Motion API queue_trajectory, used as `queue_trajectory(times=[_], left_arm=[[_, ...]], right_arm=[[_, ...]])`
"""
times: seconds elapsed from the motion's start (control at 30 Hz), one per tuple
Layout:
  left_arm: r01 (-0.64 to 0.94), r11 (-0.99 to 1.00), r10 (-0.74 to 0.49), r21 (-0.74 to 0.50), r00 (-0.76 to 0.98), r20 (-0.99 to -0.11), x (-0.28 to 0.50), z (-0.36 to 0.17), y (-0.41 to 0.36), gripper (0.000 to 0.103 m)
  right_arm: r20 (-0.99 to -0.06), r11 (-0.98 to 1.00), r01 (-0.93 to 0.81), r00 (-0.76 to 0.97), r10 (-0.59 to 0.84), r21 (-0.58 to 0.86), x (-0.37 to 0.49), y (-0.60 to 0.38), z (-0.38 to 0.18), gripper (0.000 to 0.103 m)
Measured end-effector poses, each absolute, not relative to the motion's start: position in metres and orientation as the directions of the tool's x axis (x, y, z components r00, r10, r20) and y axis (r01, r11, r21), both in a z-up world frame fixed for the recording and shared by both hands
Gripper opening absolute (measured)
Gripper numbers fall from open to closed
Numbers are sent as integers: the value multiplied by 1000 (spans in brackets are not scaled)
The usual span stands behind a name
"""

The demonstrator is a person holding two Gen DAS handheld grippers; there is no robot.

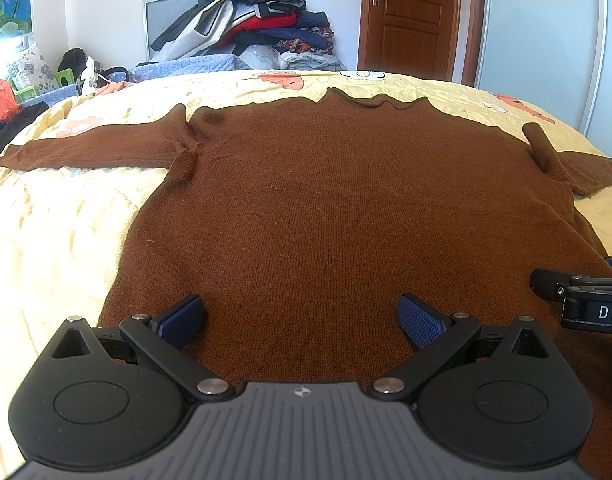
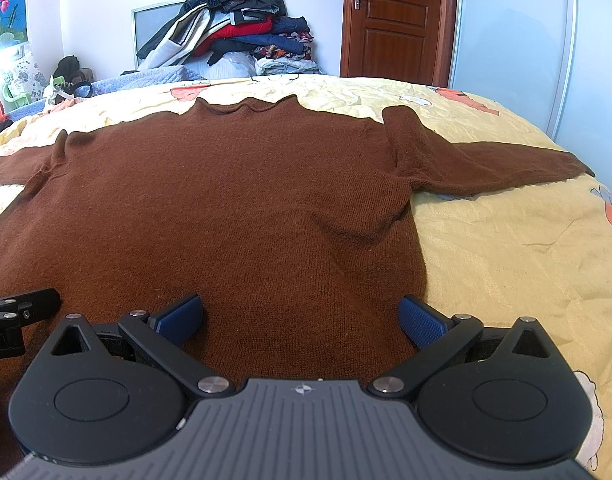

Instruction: Fold small clothes

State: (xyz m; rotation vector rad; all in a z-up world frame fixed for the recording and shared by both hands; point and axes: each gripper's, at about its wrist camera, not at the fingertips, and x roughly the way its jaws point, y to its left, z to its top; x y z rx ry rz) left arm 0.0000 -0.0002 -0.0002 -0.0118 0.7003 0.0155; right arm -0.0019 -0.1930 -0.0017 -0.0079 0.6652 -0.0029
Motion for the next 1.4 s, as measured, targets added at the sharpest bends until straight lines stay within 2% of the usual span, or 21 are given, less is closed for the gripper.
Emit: queue_trajectory(times=[0.27,0.37,0.53,0.6,0.7,0.77,0.83,1.03,1.2,1.27,1.33,1.4], left_arm=[[-18,1000,10,-6,765,-644,0,0,0,103],[-18,1000,10,-6,765,-644,0,0,0,103],[-19,1000,11,-5,765,-644,0,0,0,103],[-19,1000,11,-5,765,-644,0,0,0,103],[-19,1000,11,-5,765,-644,0,0,0,103],[-19,1000,11,-5,765,-645,0,0,0,103],[-19,1000,11,-5,765,-644,0,0,0,103],[-18,1000,11,-5,764,-645,0,0,0,103],[-19,1000,10,-6,765,-644,0,0,0,103],[-18,1000,10,-6,765,-644,-1,0,0,103],[-18,1000,10,-6,765,-644,-1,0,0,103],[-18,1000,9,-7,765,-644,-1,0,-3,103]], right_arm=[[-630,1000,-18,776,23,14,0,-194,1,103],[-616,988,-23,780,113,152,1,-222,28,103],[-422,948,76,904,65,308,20,-317,72,103],[-407,898,134,912,55,420,41,-368,74,103],[-430,679,271,900,72,682,78,-471,52,103],[-439,559,328,895,74,762,93,-516,33,103],[-437,489,365,899,38,792,104,-550,16,93],[-463,435,430,886,-33,791,143,-590,-12,76],[-443,530,407,894,-64,744,188,-591,-15,74],[-447,565,400,892,-61,722,200,-588,-17,58],[-479,555,426,876,-56,714,201,-589,-21,14],[-465,533,428,882,-71,730,197,-589,-23,14]])
